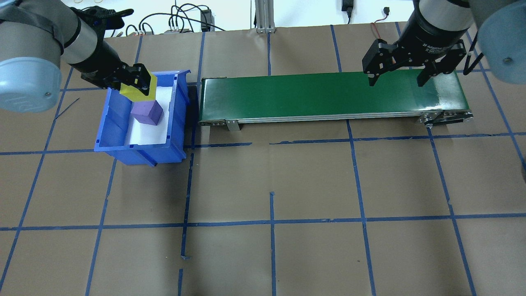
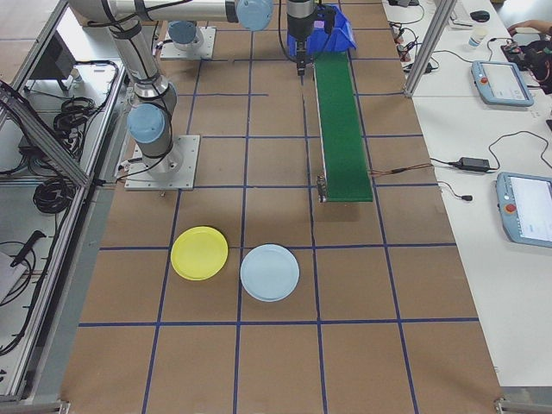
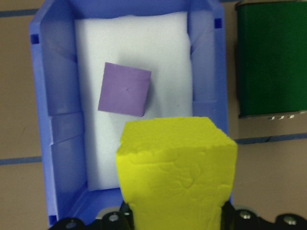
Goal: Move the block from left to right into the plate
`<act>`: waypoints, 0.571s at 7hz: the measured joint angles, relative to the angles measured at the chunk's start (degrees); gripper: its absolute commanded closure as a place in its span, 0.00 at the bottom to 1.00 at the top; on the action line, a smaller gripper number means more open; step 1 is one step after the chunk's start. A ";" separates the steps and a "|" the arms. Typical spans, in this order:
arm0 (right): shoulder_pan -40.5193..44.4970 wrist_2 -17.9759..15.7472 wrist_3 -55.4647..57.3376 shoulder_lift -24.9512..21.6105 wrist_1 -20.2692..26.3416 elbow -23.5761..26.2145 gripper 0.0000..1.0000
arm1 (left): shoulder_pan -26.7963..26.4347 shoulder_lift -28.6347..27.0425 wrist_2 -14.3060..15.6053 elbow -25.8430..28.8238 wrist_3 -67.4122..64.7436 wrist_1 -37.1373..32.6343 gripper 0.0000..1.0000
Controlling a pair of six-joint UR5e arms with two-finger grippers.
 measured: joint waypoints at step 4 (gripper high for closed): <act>-0.09 -0.04 -0.08 0.00 0.02 -0.01 0.00 | -7.93 -6.09 -6.59 1.00 -11.78 9.64 0.63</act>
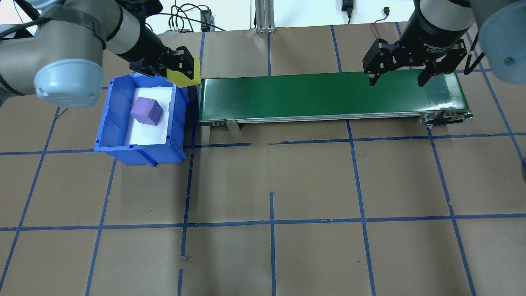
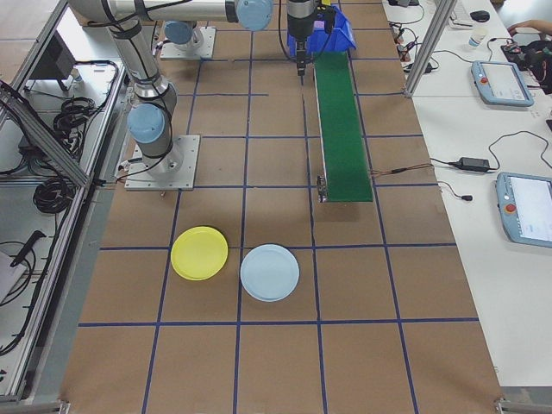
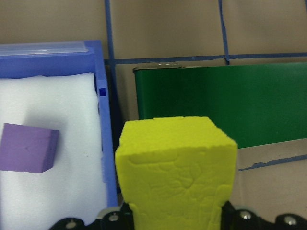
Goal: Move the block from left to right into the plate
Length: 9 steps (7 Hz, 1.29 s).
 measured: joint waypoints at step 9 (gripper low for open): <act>0.06 -0.12 0.09 0.00 0.06 0.03 0.00 | -0.31 -5.81 0.37 -0.19 -2.22 7.39 0.00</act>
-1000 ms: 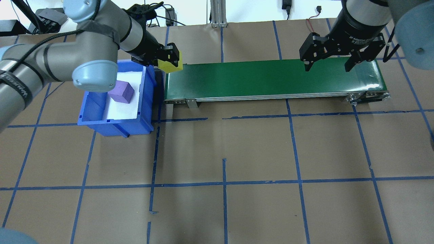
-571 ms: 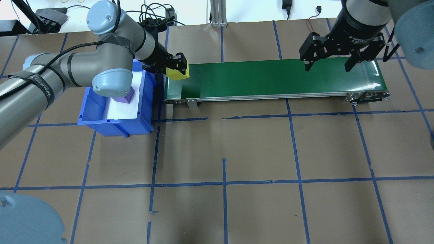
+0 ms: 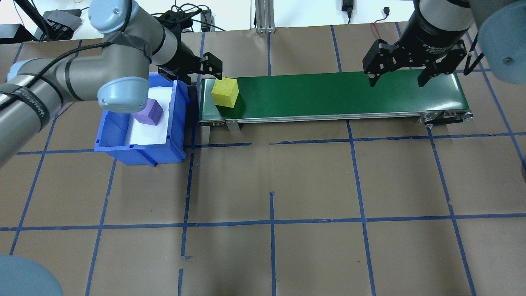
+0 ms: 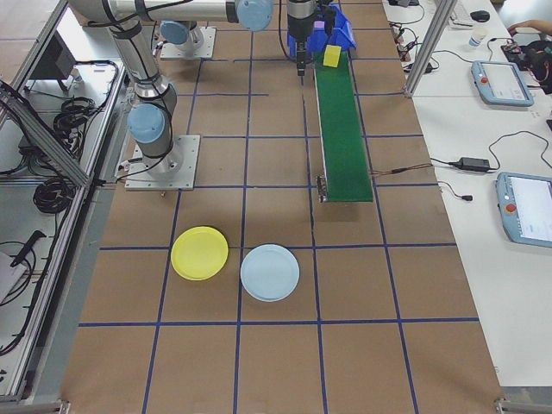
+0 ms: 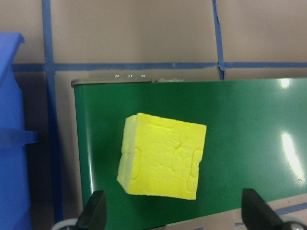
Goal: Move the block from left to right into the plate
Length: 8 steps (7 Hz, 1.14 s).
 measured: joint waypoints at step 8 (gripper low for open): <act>-2.77 0.06 -0.55 0.37 0.05 -0.18 0.00 | 11.90 -2.68 6.34 0.27 30.00 -5.52 0.00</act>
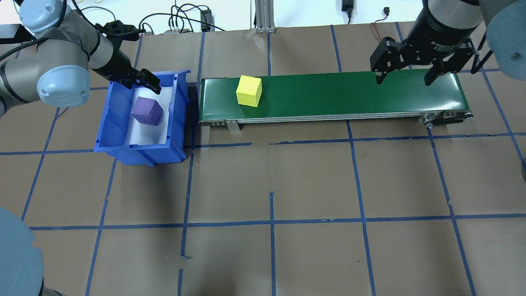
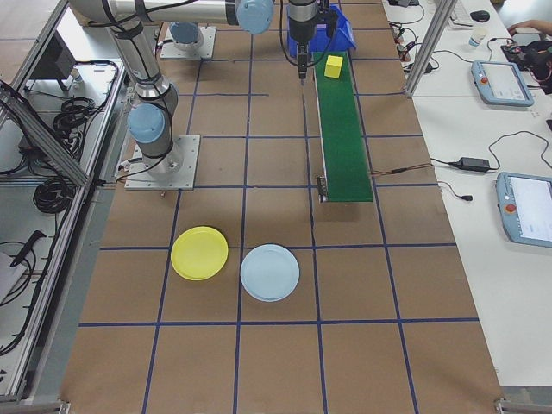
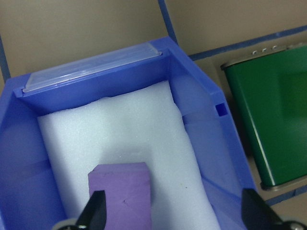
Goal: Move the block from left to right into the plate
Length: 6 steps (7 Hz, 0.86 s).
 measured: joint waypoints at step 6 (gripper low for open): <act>-16.49 11.88 -7.24 4.63 -2.30 -0.37 0.00 | 0.18 -2.91 3.03 -0.07 4.79 2.17 0.00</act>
